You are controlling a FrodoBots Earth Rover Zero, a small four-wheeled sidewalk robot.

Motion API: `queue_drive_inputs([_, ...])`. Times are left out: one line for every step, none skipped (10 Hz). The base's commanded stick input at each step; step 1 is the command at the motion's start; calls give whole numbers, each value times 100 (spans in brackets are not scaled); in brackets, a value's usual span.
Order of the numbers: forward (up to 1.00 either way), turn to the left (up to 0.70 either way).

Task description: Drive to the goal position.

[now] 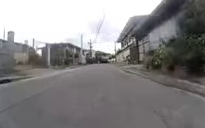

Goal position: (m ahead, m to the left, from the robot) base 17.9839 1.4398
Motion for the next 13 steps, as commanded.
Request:
queue_drive_inputs([66, 0])
queue_drive_inputs([66, 0])
queue_drive_inputs([66, 0])
queue_drive_inputs([66, 0])
queue_drive_inputs([66, 0])
queue_drive_inputs([66, 0])
queue_drive_inputs([66, 0])
queue_drive_inputs([66, 0])
queue_drive_inputs([66, 0])
queue_drive_inputs([66, -14])
queue_drive_inputs([66, -29])
queue_drive_inputs([66, -33])
queue_drive_inputs([66, -33])
